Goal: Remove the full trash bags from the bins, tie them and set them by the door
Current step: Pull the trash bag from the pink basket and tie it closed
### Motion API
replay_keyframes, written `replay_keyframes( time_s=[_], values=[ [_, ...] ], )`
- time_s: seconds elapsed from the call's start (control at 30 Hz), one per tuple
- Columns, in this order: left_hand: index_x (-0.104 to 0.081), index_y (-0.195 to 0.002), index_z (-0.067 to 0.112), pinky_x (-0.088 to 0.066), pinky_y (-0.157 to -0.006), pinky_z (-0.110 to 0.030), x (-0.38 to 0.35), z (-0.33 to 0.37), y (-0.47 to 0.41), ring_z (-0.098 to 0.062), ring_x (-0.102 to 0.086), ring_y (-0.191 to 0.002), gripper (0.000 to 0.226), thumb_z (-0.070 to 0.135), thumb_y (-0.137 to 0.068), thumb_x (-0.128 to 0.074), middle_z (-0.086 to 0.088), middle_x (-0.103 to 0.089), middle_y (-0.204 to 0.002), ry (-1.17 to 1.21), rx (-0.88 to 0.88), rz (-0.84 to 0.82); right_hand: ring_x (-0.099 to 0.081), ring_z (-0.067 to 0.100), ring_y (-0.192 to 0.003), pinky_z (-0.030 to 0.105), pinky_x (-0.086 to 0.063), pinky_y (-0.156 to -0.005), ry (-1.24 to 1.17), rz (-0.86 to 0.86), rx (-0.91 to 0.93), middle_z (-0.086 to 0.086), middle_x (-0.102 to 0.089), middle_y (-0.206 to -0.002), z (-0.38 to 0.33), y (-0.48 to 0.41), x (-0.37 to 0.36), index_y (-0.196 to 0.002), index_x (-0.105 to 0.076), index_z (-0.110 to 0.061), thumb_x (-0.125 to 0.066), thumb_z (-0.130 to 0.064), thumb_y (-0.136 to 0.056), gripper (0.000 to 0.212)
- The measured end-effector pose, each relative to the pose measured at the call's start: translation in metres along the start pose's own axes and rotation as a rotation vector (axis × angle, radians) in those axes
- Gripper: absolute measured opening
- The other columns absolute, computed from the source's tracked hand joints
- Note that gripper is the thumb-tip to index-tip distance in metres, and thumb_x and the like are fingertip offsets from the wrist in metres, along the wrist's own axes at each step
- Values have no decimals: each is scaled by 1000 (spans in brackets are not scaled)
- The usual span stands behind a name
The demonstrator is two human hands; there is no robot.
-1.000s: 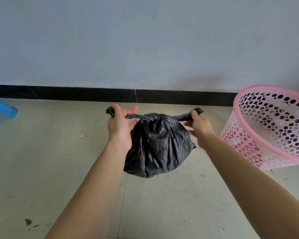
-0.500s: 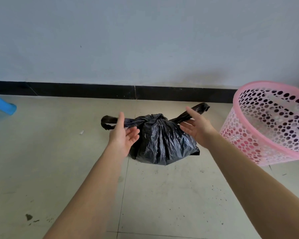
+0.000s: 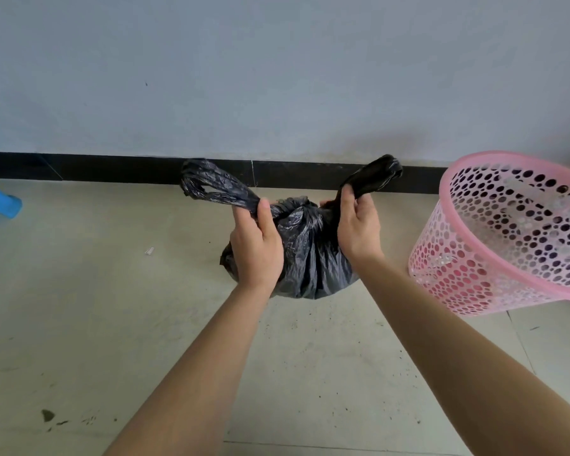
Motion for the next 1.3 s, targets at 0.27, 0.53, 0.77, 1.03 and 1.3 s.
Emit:
replay_keyframes(
  time_s=[0.27, 0.53, 0.77, 1.03, 1.3],
  values=[
    [-67, -89, 8, -32, -70, -17, -13, -1, 6, -18, -52, -82, 49, 42, -103, -36, -3, -59, -83, -79, -104, 45, -52, 10, -74, 31, -40, -73, -98, 24, -39, -15, -55, -74, 13, 7, -23, -99, -61, -24, -43, -41, -103, 25],
    [-54, -75, 14, -41, -79, -37, 5, -130, 45, -40, -60, -92, 37, 25, -107, -38, -17, -59, -95, -143, 472, 158, -53, 32, -101, 33, -39, -84, 137, 231, -505, 14, -59, -121, 107, 1, 21, -130, -52, -8, -32, -31, -106, 39],
    [-57, -134, 3, -31, -118, -49, -26, -135, 38, -32, -57, -126, 38, 13, -102, -40, -14, -65, -129, -425, 5, -135, -52, 28, -92, 44, -45, -82, 480, 18, 15, 7, -53, -103, 89, 4, -29, -101, -49, -10, -47, -35, -99, 25],
    [-62, -122, 6, -50, -89, -61, -48, -175, 52, -40, -64, -110, 43, 26, -98, -32, -16, -70, -109, -419, 122, -294, -53, 34, -112, 45, -33, -100, 715, -88, 162, 11, -59, -117, 138, 13, -38, -113, -56, -4, -40, -27, -88, 38],
    [-59, -134, 2, -34, -117, -50, -58, -181, 62, -31, -50, -137, 48, 17, -97, -32, -16, -64, -134, -607, 89, -317, -54, 36, -106, 42, -29, -103, 700, -90, 140, 15, -59, -112, 155, 11, -43, -109, -56, -1, -42, -33, -86, 42]
  ],
)
Point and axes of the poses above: each hand's wrist, its own y-axis away from the middle knuckle, its own x-axis out of the back of the hand, z = x × y, the point moved 9 cm from there along -y, towards the middle knuckle
